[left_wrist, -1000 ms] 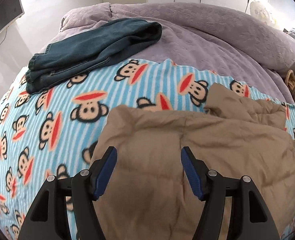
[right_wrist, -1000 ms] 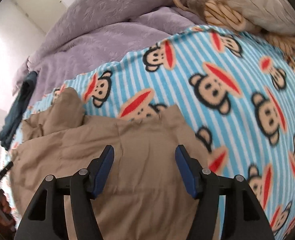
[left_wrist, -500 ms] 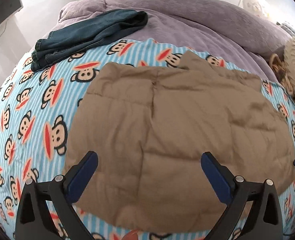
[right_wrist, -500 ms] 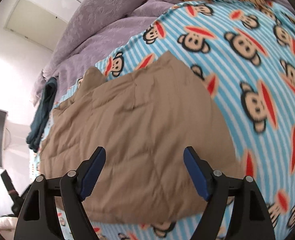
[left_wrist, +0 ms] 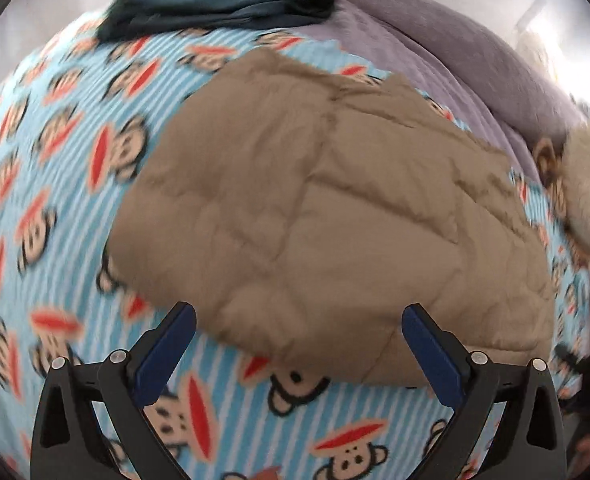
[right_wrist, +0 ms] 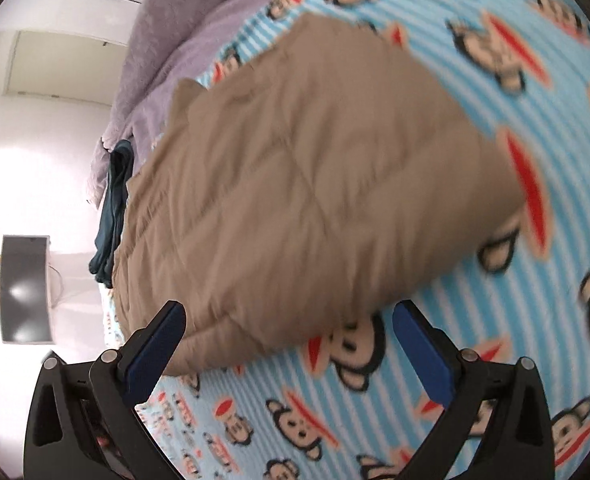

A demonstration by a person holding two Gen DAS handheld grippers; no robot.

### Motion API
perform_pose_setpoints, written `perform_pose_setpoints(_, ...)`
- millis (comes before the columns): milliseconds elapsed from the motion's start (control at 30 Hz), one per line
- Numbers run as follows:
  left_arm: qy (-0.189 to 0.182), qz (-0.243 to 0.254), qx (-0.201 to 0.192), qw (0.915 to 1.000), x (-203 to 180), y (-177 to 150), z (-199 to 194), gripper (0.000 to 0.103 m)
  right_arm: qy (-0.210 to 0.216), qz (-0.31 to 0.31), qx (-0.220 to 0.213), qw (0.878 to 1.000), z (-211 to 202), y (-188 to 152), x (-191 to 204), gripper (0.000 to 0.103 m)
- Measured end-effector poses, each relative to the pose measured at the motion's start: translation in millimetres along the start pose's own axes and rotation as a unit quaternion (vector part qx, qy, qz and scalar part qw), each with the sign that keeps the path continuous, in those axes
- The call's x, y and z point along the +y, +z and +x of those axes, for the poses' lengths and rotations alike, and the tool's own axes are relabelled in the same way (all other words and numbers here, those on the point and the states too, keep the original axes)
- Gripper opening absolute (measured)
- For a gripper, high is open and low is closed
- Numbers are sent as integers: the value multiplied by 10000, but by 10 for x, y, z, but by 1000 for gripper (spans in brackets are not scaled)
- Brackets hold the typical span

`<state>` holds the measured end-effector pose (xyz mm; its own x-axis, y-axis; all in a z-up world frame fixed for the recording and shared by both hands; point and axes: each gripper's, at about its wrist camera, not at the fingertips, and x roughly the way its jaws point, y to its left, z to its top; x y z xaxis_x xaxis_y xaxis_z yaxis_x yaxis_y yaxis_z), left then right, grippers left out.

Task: Fold large clothes

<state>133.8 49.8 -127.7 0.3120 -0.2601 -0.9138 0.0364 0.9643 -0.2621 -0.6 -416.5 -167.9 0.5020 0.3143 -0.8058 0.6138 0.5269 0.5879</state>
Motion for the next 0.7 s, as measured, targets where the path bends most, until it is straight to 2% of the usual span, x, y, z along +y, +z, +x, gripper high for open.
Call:
perform_pose_setpoints(100, -366, -803, -113, 9960, 310, -115, 18, 103, 181, 251, 195, 9993, 134, -43, -90, 103)
perform_pose_setpoints(167, -997, -1278, -33, 9868, 490, -188, 119, 103, 311, 364, 251, 9985, 194, -64, -124, 103)
perform_pose_setpoints(233, -1390, -1441, 36, 9797, 552, -218, 236, 103, 505, 482, 308, 9971, 278, -62, -155, 103)
perform_pose_setpoints(300, -1623, -1456, 104, 9759, 564, -215, 360, 103, 649, 594, 329, 9956, 357, -50, -170, 103)
perform_pose_setpoints(433, -1848, -1635, 55, 9691, 593, -110, 573, 103, 961, 778, 391, 9916, 543, -13, -190, 103)
perform_pose_setpoints(533, -1932, -1845, -31, 9636, 614, 24, 694, 103, 1027, 784, 352, 9910, 666, 39, -145, 103)
perform_pose_setpoints(700, -1780, -2032, -109, 9628, 612, 207, 878, 103, 1134, 894, 196, 9893, 827, 129, -83, 103)
